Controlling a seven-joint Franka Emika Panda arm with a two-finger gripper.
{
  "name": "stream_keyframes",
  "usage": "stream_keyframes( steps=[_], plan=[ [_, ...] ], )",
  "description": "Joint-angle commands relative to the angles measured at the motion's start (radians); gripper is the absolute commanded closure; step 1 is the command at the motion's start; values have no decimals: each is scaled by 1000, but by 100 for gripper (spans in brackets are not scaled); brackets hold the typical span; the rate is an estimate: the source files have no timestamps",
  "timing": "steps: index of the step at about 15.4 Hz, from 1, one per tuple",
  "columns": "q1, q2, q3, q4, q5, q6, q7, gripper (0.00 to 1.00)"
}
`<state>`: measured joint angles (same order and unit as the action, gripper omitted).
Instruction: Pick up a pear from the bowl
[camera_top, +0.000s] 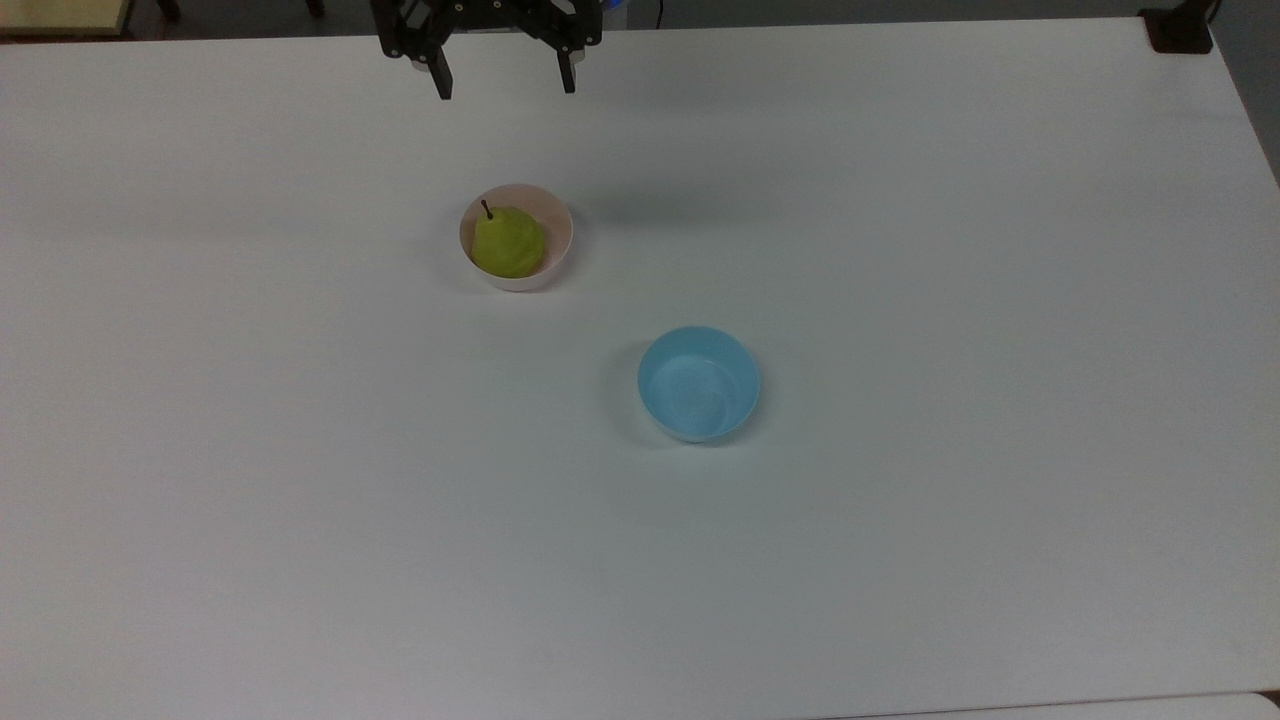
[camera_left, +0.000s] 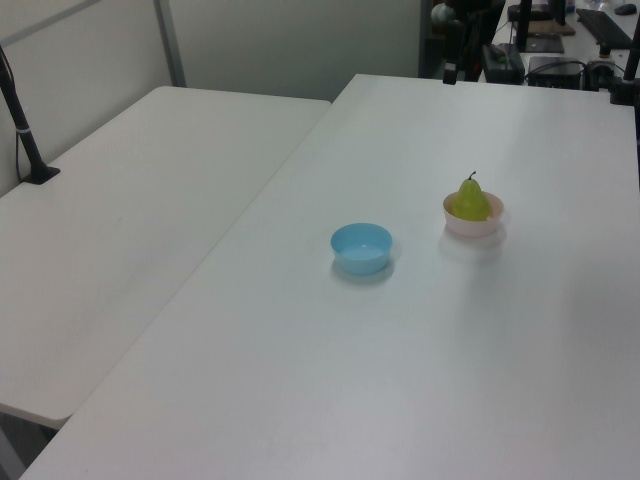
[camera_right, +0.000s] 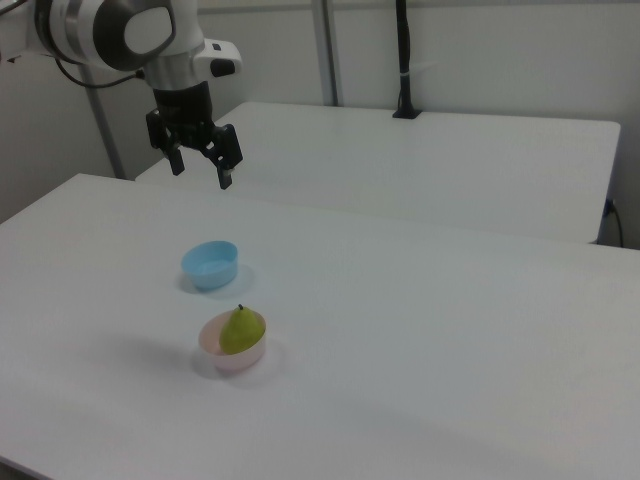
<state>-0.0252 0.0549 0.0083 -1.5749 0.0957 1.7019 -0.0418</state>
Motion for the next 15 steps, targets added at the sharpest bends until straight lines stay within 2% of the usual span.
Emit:
stream_keyframes(
  steps=[1, 11, 15],
  plan=[
    [8, -13, -5, -22, -4, 19, -24, 0],
    [7, -13, -5, -22, -5, 18, -38, 0],
    [-1, -21, -5, -65, -86, -16, -419, 0]
  ],
)
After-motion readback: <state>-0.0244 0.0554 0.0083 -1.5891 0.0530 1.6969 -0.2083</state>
